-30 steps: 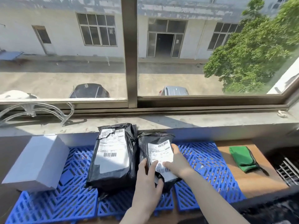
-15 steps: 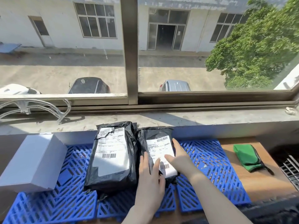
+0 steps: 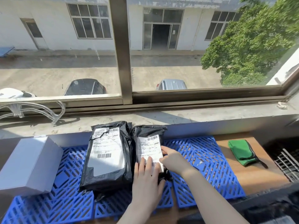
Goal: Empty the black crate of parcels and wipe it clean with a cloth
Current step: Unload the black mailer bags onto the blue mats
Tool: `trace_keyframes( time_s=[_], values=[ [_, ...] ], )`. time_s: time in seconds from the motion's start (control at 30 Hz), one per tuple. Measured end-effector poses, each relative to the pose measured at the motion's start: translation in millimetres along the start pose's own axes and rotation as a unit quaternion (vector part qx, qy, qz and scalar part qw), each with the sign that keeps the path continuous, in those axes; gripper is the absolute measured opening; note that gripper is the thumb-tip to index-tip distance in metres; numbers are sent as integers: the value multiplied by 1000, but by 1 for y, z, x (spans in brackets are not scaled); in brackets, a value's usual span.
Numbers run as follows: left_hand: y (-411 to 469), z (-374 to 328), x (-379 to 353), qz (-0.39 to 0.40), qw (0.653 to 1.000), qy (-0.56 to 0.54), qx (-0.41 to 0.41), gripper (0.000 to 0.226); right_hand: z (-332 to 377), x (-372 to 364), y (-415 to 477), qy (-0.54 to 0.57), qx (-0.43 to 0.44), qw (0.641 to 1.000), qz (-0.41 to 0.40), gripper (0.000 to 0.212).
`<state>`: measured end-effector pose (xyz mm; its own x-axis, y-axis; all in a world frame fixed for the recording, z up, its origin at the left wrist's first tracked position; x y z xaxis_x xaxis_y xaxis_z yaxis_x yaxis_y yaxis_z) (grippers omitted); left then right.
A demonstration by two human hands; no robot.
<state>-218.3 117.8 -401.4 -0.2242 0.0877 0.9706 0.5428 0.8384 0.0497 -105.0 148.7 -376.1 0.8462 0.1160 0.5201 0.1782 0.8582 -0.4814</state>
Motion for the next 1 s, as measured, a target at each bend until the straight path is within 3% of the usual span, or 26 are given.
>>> trace_keyframes(
  time_s=[0.1, 0.2, 0.3, 0.4, 0.57, 0.73, 0.83, 1.0],
  values=[
    [1, -2, 13, -16, 1000, -7, 0, 50, 9, 9, -7, 1, 9, 999, -38, 41],
    [6, -9, 43, -85, 995, -45, -5, 45, 21, 41, -21, 2, 23, 994, -104, 44],
    [10, -31, 83, -158, 980, -120, -23, 42, 30, 84, -51, 24, 66, 985, -160, 34],
    [10, -68, 124, -199, 955, -216, -36, 35, 28, 131, -96, 29, 114, 969, -217, 25],
    [-1, -170, 164, -212, 922, -303, -110, 37, -7, 207, -177, 11, 122, 947, -298, 17],
    [-20, -278, 150, -125, 919, -325, -183, 31, -99, 257, -249, 37, 44, 933, -355, 16],
    [-32, -329, 105, -8, 943, -261, -205, 33, -165, 267, -272, 28, -25, 935, -353, 14],
    [-60, -359, 0, 233, 958, -126, -112, 79, -259, 246, -274, -49, -142, 956, -252, 41]
  ],
)
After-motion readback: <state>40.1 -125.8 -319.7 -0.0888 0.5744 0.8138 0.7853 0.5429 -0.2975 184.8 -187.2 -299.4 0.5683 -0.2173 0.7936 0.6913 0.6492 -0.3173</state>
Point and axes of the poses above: each hand's wrist, its own y-axis towards the middle knuckle, its own x-axis out of the back of the hand, z = x × y, the point moved 9 cm from there along y, towards the middle knuckle, and after that the axes turned 3 degrees about -x, right-handed, at the moved point
